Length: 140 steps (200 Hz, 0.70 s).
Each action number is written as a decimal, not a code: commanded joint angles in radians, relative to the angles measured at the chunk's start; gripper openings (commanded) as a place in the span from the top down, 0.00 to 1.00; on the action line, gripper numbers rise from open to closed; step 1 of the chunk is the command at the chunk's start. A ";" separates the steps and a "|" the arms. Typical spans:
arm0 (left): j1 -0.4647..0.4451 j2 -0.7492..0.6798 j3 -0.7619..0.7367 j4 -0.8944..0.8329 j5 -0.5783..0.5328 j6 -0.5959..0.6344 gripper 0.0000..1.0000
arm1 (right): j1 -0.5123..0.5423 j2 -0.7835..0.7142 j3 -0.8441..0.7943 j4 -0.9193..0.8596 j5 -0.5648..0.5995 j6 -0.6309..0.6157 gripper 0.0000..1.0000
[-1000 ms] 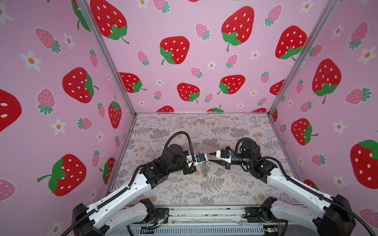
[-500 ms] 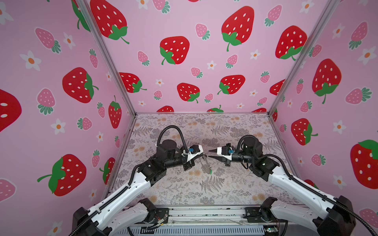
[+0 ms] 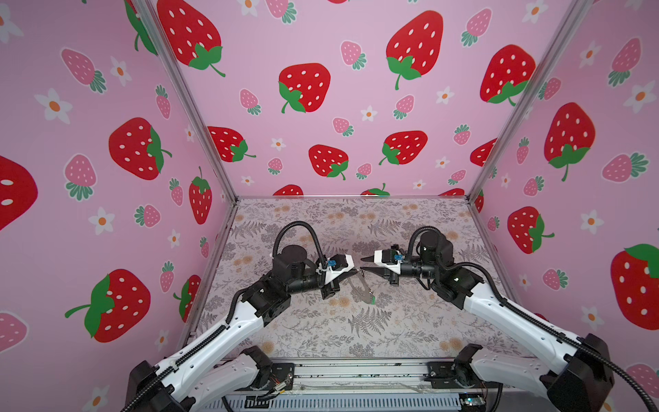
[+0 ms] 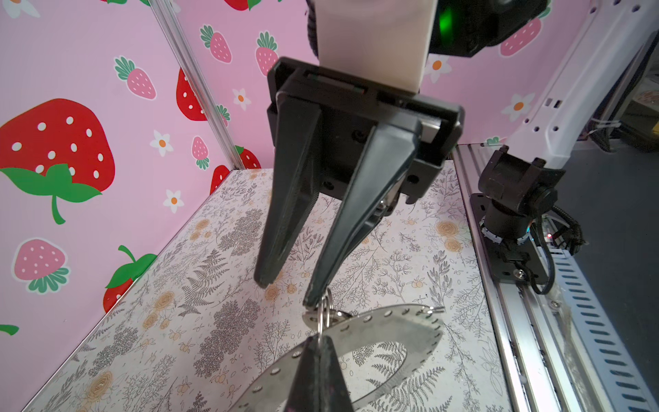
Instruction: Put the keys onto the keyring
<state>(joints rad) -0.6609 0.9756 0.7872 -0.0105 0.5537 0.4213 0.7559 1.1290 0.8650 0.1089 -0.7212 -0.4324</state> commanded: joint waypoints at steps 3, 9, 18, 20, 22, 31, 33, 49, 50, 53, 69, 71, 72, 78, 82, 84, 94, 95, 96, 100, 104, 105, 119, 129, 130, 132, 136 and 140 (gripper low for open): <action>0.005 -0.020 0.017 0.044 0.017 0.013 1.00 | -0.006 -0.019 -0.008 -0.008 -0.045 0.012 0.73; 0.006 -0.020 0.018 0.042 0.016 0.016 1.00 | -0.007 -0.023 -0.015 0.001 -0.048 0.019 0.72; 0.006 -0.020 0.020 0.040 0.015 0.019 1.00 | -0.007 -0.030 -0.025 0.010 -0.056 0.027 0.71; 0.006 -0.020 0.020 0.040 0.014 0.019 1.00 | -0.007 -0.029 -0.026 0.013 -0.057 0.029 0.71; 0.007 -0.020 0.022 0.040 0.015 0.019 1.00 | -0.006 -0.031 -0.027 0.015 -0.059 0.030 0.71; 0.006 -0.018 0.024 0.035 0.015 0.022 1.00 | -0.006 -0.037 -0.033 0.027 -0.065 0.039 0.69; 0.006 -0.019 0.024 0.034 0.014 0.024 1.00 | -0.007 -0.037 -0.035 0.029 -0.066 0.039 0.69; 0.006 -0.017 0.026 0.028 0.014 0.027 1.00 | -0.006 -0.047 -0.043 0.034 -0.049 0.040 0.69; 0.007 -0.017 0.027 0.028 0.014 0.027 1.00 | -0.006 -0.047 -0.043 0.033 -0.046 0.039 0.69; 0.007 -0.018 0.027 0.027 0.014 0.029 1.00 | -0.006 -0.050 -0.043 0.030 -0.039 0.037 0.69; 0.006 -0.020 0.031 0.013 0.014 0.035 1.00 | -0.007 -0.074 -0.055 0.028 0.009 0.024 0.69; 0.007 -0.020 0.031 0.012 0.014 0.037 1.00 | -0.007 -0.078 -0.057 0.028 0.010 0.020 0.69; 0.007 -0.020 0.032 0.011 0.014 0.037 1.00 | -0.007 -0.080 -0.058 0.028 0.010 0.019 0.69; 0.007 -0.022 0.032 0.011 0.013 0.037 1.00 | -0.008 -0.088 -0.063 0.028 0.013 0.013 0.68; 0.007 -0.022 0.032 0.010 0.012 0.038 1.00 | -0.008 -0.096 -0.067 0.028 0.014 0.011 0.68; 0.006 -0.022 0.031 0.010 0.011 0.037 1.00 | -0.008 -0.098 -0.068 0.028 0.014 0.011 0.68; 0.006 -0.024 0.029 0.010 0.012 0.037 1.00 | -0.009 -0.107 -0.069 0.024 0.005 0.012 0.67; 0.006 -0.023 0.029 0.010 0.012 0.037 1.00 | -0.009 -0.107 -0.068 0.023 0.003 0.011 0.67; 0.006 -0.022 0.030 0.010 0.012 0.036 1.00 | -0.008 -0.107 -0.068 0.022 0.003 0.012 0.67; 0.006 -0.022 0.029 0.011 0.015 0.036 1.00 | -0.008 -0.107 -0.069 0.021 -0.008 0.011 0.66; 0.007 -0.022 0.031 0.013 0.016 0.035 1.00 | -0.009 -0.107 -0.067 0.020 -0.019 0.012 0.66; 0.006 -0.021 0.032 0.013 0.016 0.035 1.00 | -0.009 -0.107 -0.066 0.019 -0.022 0.012 0.66; 0.006 -0.018 0.033 0.019 0.020 0.033 1.00 | -0.008 -0.096 -0.061 0.014 -0.069 0.024 0.65; 0.006 -0.017 0.035 0.021 0.019 0.034 1.00 | -0.008 -0.080 -0.053 0.004 -0.101 0.030 0.65; 0.006 -0.017 0.035 0.021 0.020 0.034 1.00 | -0.009 -0.079 -0.052 0.003 -0.104 0.030 0.66; 0.006 -0.016 0.036 0.022 0.020 0.034 1.00 | -0.008 -0.076 -0.051 0.002 -0.108 0.032 0.65; 0.006 -0.016 0.037 0.021 0.020 0.037 1.00 | -0.008 -0.069 -0.049 0.002 -0.113 0.038 0.66; 0.006 -0.014 0.038 0.021 0.020 0.037 1.00 | -0.007 -0.064 -0.047 0.002 -0.118 0.045 0.65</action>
<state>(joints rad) -0.6590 0.9745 0.7872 -0.0196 0.5575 0.4412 0.7498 1.0431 0.8047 0.1257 -0.7551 -0.4053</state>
